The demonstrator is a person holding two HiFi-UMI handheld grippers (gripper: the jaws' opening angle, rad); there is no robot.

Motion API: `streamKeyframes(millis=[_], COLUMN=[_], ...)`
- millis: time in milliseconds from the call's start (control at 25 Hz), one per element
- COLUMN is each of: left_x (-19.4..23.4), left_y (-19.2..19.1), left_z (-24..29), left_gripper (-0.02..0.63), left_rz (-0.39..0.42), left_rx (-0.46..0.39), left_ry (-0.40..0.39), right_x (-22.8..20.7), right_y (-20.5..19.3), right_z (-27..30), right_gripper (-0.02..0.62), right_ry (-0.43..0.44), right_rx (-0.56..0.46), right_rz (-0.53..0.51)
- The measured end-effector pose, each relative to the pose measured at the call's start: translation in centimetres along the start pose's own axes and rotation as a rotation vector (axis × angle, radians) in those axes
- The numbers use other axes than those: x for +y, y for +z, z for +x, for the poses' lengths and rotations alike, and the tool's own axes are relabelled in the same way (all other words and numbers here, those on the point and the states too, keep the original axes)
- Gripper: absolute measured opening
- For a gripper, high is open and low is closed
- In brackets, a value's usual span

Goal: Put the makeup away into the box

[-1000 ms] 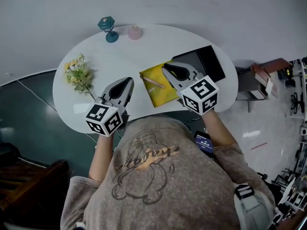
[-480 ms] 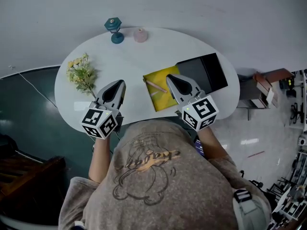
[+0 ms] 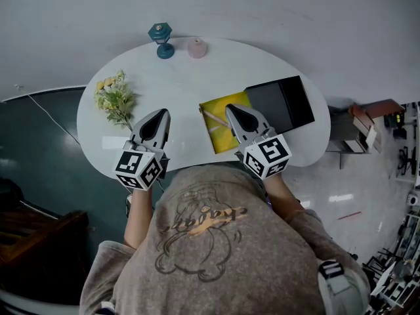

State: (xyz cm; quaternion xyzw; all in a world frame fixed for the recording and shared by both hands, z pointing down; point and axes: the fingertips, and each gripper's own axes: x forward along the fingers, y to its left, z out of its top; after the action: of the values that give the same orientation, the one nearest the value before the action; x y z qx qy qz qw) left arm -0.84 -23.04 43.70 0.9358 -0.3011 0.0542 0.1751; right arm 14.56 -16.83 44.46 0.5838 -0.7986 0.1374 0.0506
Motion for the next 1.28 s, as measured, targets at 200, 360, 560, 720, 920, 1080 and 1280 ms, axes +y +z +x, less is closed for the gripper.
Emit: streamKeyframes(millis=[200, 360, 560, 720, 920, 1080, 1280], left_x=[0.6, 0.6, 0.7, 0.9, 1.2, 1.4, 1.6], left_y=[-0.4, -0.9, -1.5, -1.9, -2.0, -2.1, -2.0], left_z=[-0.8, -1.1, -1.6, -1.9, -2.0, -2.0, -1.9], left_gripper=[0.021, 0.021, 0.021, 0.021, 0.021, 0.021, 0.021], left_rz=[0.015, 0.048, 0.075, 0.089, 0.091, 0.101, 0.066], left_rx=[-0.033, -0.024, -0.020, -0.016, -0.023, -0.021, -0.032], left_ry=[0.038, 0.041, 0.058, 0.069, 0.078, 0.086, 0.088], right_x=[0.3, 0.7, 1.2, 1.1, 0.8, 0.8, 0.7], right_y=[-1.1, -1.6, -2.5, -3.3, -4.0, -4.3, -4.2], right_z=[0.6, 0.8, 1.1, 1.4, 1.6, 1.7, 1.9], right_gripper=[0.003, 0.002, 0.002, 0.003, 0.003, 0.002, 0.002], right_ry=[0.007, 0.007, 0.016, 0.011, 0.008, 0.005, 0.005], right_rx=[0.007, 0.005, 0.011, 0.023, 0.037, 0.040, 0.037], right_rz=[-0.001, -0.005, -0.017, -0.016, -0.021, -0.022, -0.024])
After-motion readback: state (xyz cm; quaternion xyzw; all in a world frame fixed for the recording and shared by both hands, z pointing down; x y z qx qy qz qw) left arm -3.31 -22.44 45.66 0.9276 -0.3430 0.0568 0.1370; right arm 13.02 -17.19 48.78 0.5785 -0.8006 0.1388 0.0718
